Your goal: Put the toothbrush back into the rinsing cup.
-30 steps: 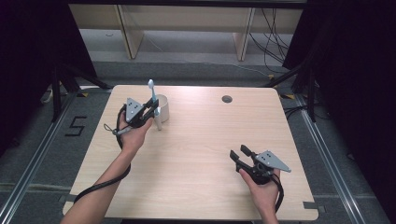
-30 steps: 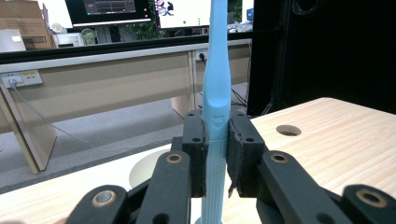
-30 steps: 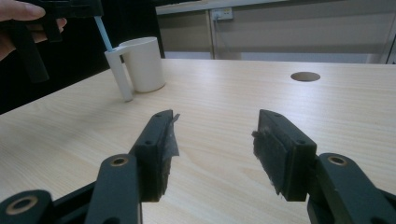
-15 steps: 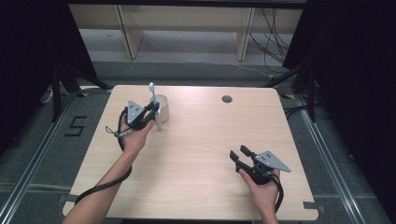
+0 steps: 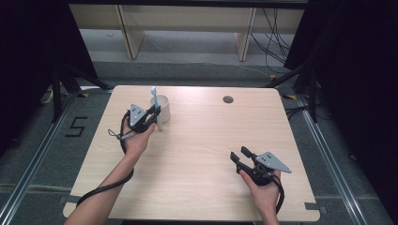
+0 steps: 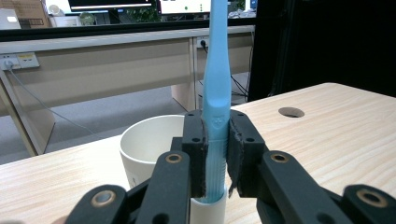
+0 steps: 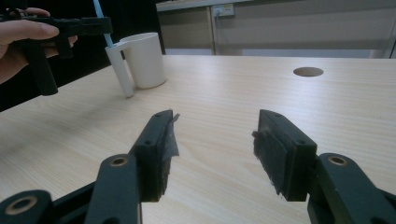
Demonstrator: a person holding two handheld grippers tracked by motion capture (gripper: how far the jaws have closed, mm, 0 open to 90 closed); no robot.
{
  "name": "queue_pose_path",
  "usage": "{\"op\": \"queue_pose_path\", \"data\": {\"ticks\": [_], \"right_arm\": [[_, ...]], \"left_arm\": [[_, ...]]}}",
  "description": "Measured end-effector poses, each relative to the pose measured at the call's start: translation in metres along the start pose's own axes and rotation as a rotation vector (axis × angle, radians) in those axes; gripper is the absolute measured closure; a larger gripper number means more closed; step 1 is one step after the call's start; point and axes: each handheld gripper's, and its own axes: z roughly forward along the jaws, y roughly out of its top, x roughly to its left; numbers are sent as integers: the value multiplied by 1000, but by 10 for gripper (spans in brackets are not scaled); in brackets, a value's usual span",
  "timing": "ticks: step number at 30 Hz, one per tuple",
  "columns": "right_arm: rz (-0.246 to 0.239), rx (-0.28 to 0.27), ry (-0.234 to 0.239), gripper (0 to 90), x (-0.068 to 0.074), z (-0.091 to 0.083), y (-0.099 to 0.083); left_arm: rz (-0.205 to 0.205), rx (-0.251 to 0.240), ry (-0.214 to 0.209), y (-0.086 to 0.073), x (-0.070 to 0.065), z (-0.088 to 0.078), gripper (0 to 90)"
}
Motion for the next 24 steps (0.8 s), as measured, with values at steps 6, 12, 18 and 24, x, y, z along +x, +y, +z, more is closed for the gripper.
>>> {"op": "queue_pose_path", "data": {"ticks": [6, 12, 18, 24], "right_arm": [[-3, -8, 6, 476, 0, 1, 0], [18, 14, 1, 476, 1, -1, 0], [22, 17, 3, 476, 1, -1, 0], [8, 12, -9, 476, -1, -2, 0]], "left_arm": [[0, 4, 0, -2, 0, 1, 781], [0, 12, -1, -4, 0, 1, 779], [-10, 28, 1, -8, 1, 0, 732], [-5, 36, 16, -7, -1, -3, 617]]}}
